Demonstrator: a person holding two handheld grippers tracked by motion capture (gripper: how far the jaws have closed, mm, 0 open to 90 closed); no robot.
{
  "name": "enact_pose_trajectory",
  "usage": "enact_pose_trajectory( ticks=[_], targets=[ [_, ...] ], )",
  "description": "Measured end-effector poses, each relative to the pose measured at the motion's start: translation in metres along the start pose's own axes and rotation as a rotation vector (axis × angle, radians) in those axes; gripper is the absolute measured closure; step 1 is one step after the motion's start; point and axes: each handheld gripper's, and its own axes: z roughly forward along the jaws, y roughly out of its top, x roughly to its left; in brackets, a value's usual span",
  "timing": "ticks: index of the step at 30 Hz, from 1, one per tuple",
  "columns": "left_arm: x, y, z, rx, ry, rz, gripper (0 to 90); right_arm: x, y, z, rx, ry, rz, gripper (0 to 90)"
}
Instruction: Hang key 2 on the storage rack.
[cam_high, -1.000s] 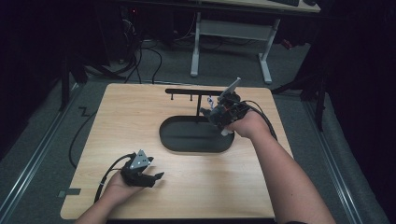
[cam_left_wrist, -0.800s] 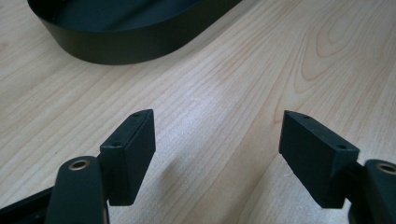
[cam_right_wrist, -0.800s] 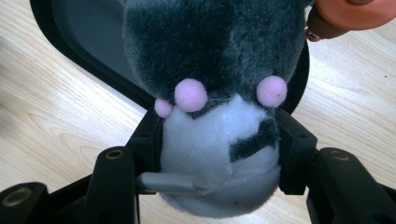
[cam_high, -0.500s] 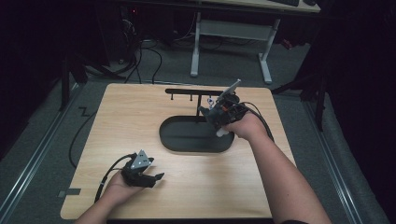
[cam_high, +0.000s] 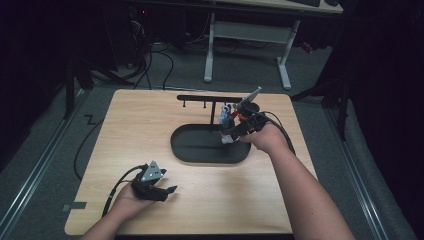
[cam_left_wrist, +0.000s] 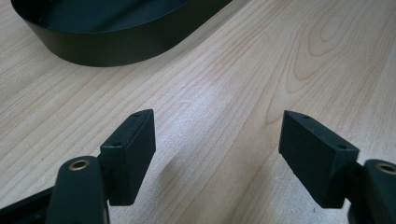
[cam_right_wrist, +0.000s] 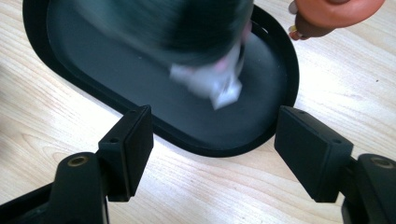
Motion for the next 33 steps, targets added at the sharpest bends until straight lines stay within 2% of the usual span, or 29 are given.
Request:
enact_pose_trajectory(
  ticks=[5,10,20,22,28,30,33],
  targets=[
    [0.001,0.0,0.0,-0.003,0.0,-0.003,27.5,-0.001,-0.003,0.001,0.004,-0.003,-0.004,28.3],
    [0.0,0.001,0.0,0.001,-0.003,0.001,27.5,-0.002,-0.009,0.002,-0.022,-0.003,0.01,27.3],
    [-0.001,0.0,0.0,0.01,0.0,0.006,27.2,-0.006,-0.027,0.012,-0.043,0.006,0.005,27.0],
    [0.0,0.0,-0.001,0.008,0.003,0.004,27.1,-0.008,-0.034,0.016,-0.057,0.02,0.022,26.8],
    [0.0,-0.001,-0.001,0.011,0.005,0.0,27.1,-0.015,-0.056,0.025,-0.095,0.027,0.024,26.4],
    [0.0,-0.001,-0.002,0.006,0.007,-0.002,27.1,-0.016,-0.065,0.027,-0.124,0.029,0.028,25.4],
    [0.0,-0.002,-0.002,0.009,0.008,0.0,27.1,-0.017,-0.078,0.029,-0.176,0.031,0.01,24.7]
  ],
)
